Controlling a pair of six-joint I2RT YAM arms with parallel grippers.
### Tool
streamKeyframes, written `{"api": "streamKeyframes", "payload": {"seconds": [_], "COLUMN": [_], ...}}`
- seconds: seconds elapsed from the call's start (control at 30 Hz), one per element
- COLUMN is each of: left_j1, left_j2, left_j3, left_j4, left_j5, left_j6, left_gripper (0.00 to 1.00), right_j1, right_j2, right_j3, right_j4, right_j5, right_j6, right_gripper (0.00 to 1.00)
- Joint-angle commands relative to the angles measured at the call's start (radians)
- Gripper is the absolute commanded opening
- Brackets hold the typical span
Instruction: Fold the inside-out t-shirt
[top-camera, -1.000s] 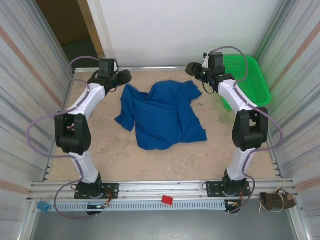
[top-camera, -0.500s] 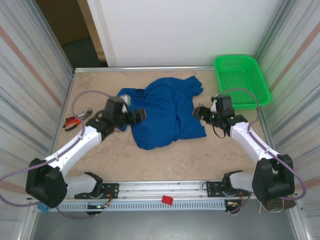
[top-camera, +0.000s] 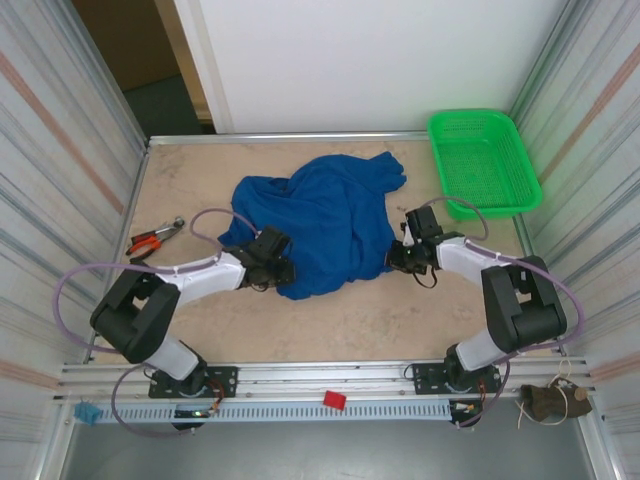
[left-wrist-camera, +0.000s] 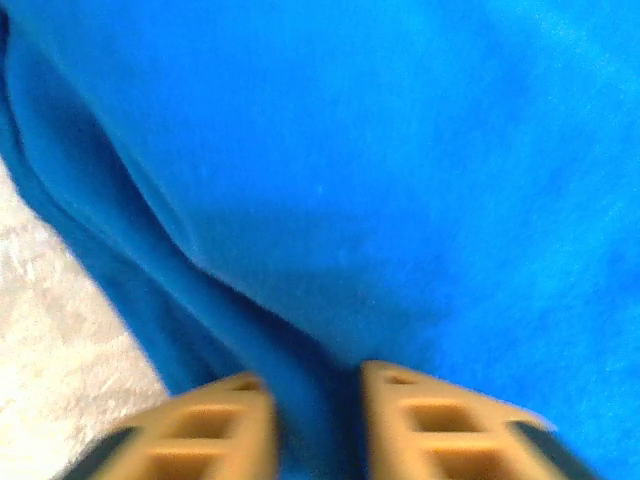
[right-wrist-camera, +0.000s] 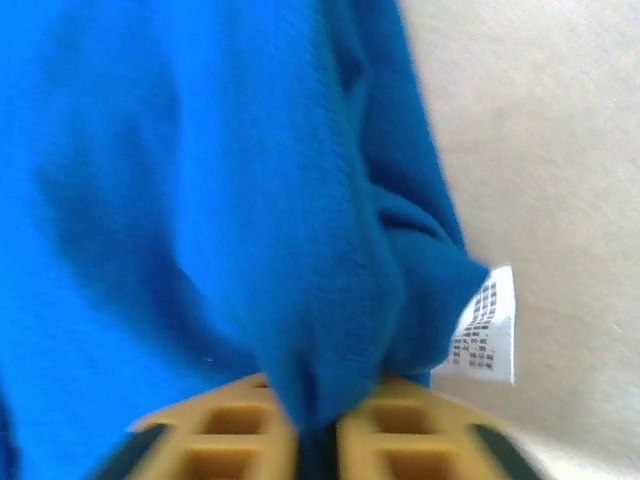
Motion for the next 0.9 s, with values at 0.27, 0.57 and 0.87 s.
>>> {"api": "streamKeyframes", "payload": {"seconds": [0.27, 0.57, 0.87], "left_j1": [0.341, 0.441, 0.222], "left_j2": [0.040, 0.332, -0.007], "left_j3": [0.578, 0.801, 0.231], "left_j4": [-0.243, -0.253, 0.036], "left_j5": [0.245, 0.323, 0.162], "left_j6": [0.173, 0.173, -0.049], "left_gripper": [0.00, 0.70, 0.85], "right_j1": [-0.063, -0.143, -0.154], "right_j2": [0.025, 0.208, 0.156], "right_j3": [0.455, 0.511, 0.316], "right_j4": [-0.129, 0.010, 0.064], "right_j5": [-0.176, -0.242, -0.181], "right_j6": [0.045, 0.122, 0.039], "right_gripper": [0.00, 0.57, 0.61]}}
